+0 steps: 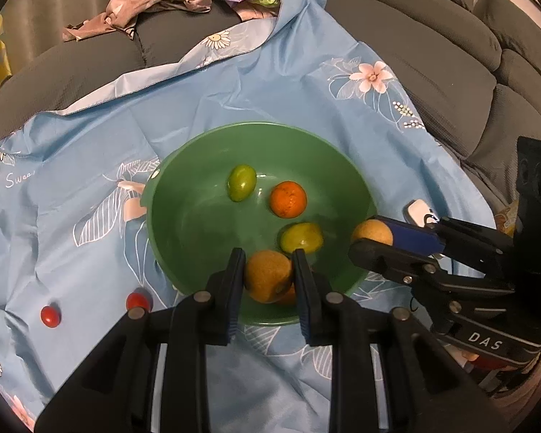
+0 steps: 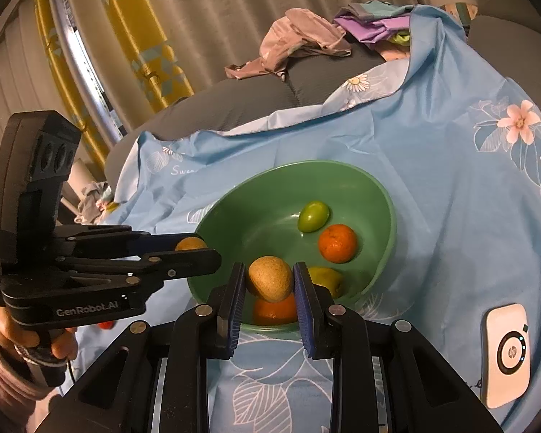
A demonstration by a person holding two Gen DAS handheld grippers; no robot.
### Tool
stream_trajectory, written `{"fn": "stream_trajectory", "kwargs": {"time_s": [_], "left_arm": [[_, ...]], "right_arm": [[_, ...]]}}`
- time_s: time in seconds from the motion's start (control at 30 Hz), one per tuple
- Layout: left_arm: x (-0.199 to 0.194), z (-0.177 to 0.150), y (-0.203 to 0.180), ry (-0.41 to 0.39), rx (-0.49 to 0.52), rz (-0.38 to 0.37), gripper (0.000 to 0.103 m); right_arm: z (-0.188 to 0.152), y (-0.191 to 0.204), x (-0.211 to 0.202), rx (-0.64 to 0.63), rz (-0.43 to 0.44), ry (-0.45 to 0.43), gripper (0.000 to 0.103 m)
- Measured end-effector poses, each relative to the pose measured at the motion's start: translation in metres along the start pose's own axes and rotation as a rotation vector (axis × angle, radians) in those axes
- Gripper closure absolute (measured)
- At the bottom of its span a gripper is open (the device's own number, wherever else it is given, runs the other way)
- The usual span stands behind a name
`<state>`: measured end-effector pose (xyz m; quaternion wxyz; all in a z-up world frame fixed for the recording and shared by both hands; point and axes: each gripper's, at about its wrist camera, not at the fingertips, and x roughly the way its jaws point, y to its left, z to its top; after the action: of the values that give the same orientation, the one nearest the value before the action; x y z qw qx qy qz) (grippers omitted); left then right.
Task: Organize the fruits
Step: 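Lower the tan fruit into the bowl with the right tool while the left tool lowers its yellow fruit, then open both tools to release the small fruits into the bowl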
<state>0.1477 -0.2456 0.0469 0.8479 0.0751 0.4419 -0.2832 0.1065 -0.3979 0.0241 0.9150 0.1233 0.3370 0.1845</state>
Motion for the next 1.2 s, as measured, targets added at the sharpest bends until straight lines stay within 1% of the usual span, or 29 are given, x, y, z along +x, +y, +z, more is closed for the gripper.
{"fn": "stream_trajectory", "kwargs": {"time_s": [0.43, 0.63, 1.2], "left_arm": [[0.019, 0.005, -0.007, 0.035, 0.041, -0.007, 0.077], [0.023, 0.004, -0.006, 0.046, 0.044, 0.005, 0.077], [0.032, 0.005, -0.01, 0.068, 0.051, 0.0, 0.077]], "right_arm": [[0.002, -0.003, 0.008, -0.012, -0.055, 0.023, 0.075], [0.003, -0.003, 0.01, -0.01, -0.056, 0.028, 0.075], [0.002, -0.006, 0.01, -0.008, -0.071, 0.038, 0.075]]}}
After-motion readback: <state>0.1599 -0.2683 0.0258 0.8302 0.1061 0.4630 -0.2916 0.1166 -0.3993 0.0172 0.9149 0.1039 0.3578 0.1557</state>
